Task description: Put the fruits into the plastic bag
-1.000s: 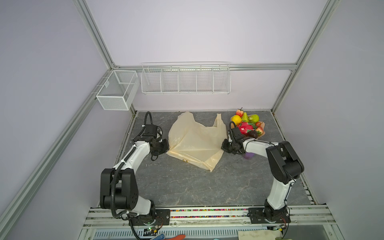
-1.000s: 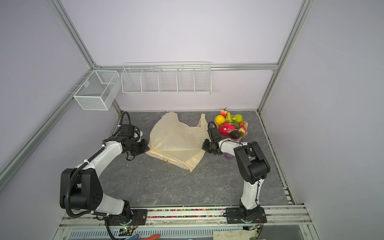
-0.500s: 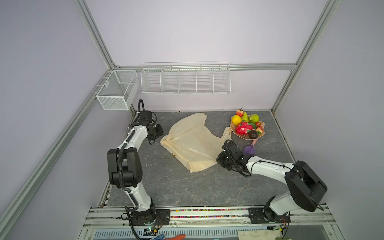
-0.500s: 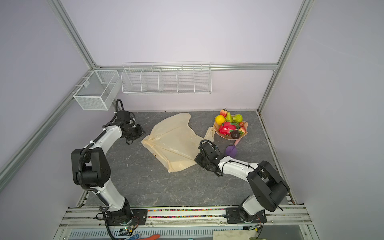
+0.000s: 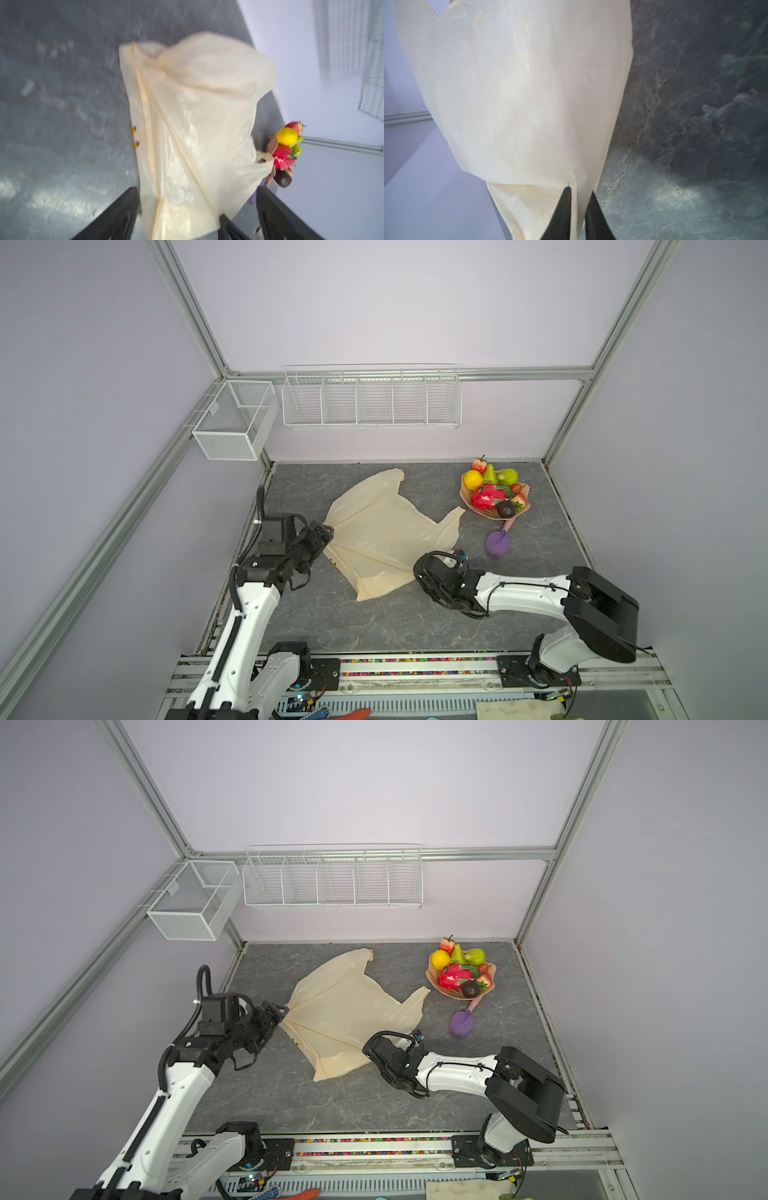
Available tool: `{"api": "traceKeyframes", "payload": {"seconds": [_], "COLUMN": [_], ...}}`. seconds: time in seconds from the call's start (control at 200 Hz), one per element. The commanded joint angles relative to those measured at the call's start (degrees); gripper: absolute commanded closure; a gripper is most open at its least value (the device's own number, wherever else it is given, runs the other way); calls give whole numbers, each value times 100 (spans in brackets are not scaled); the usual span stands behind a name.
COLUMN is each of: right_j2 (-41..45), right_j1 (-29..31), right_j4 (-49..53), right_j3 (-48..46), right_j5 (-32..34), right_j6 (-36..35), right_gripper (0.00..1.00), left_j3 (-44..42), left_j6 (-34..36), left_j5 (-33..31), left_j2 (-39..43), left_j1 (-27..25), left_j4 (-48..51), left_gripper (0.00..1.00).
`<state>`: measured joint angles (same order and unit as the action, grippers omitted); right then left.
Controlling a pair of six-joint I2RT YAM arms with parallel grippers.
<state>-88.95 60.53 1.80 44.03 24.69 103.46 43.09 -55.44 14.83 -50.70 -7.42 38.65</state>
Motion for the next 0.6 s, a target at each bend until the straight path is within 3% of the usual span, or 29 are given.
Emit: {"api": "traceKeyframes", "payload": {"seconds": [0.0, 0.135, 0.26, 0.365, 0.6], "right_j2": [4, -50, -113, -180, -136], "right_j1": [61, 92, 111, 136, 161], "right_j4": [-21, -31, -75, -101, -195], "right_j3": [-52, 18, 95, 131, 93], "right_j5": [137, 63, -26, -74, -21], "right_j6": [882, 764, 646, 640, 795], "right_gripper": [82, 82, 82, 82, 82], "left_j3": [-1069, -2214, -2259, -2469, -2612], "left_j6": [-1754, -3029, -3191, -3522, -3738], "left_j5": [-245, -381, -657, -736, -770], "left_j2": [518, 955, 885, 562, -364], "left_j1": [-622, -1250, -1592, -1917, -2721], "left_j4": [-226, -1725, -1767, -2586, -3525], "left_gripper": [12, 14, 15, 17, 36]}}
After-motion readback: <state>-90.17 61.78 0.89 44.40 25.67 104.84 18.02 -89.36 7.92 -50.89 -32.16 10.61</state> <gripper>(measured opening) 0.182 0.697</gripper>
